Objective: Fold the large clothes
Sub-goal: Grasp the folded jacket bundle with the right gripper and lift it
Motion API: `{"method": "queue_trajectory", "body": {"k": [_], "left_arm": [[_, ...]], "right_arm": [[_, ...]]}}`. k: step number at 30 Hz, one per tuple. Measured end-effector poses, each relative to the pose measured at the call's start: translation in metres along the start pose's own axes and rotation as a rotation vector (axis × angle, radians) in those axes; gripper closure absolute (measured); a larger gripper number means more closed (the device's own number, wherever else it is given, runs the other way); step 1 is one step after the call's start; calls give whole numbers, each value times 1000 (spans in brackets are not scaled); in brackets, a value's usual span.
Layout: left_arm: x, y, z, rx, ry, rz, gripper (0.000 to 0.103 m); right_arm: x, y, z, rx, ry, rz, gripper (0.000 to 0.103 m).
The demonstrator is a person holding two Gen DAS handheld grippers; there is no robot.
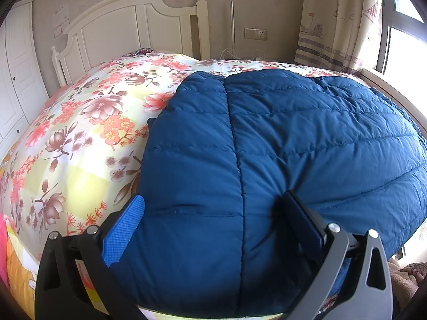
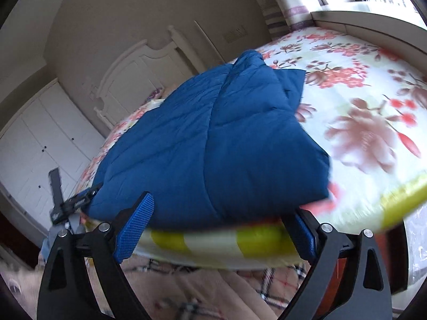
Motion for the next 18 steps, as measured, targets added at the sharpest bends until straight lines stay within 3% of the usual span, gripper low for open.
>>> {"method": "queue_trajectory", "body": {"k": [6, 8, 9, 11, 14, 18], "left_arm": [[-1, 0, 2, -10, -4, -3, 2], [0, 0, 2, -8, -1, -6, 2], [1, 1, 3, -6, 3, -11, 2], [6, 8, 6, 9, 13, -20, 3], [19, 27, 27, -50, -2, 13, 6], [51, 43, 80, -78, -93, 87, 4]], "right_arm": [[39, -44, 5, -42, -170, 0, 8], [44, -50, 4, -81, -181, 24, 31], [43, -47, 2, -78, -165, 70, 36], [38, -35, 3, -56, -157, 140, 56], [29, -14, 1, -33, -150, 213, 64], [25, 8, -12, -32, -114, 281, 67]]}}
Point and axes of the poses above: each gripper's, at about its wrist camera, not at the fingertips, and y roughly against the way its jaws point, z to its right, x to its top, the point moved 1 cm from there along -y, roughly the way its jaws point, and after that the axes turned 14 degrees about y, right-handed, at the moved point
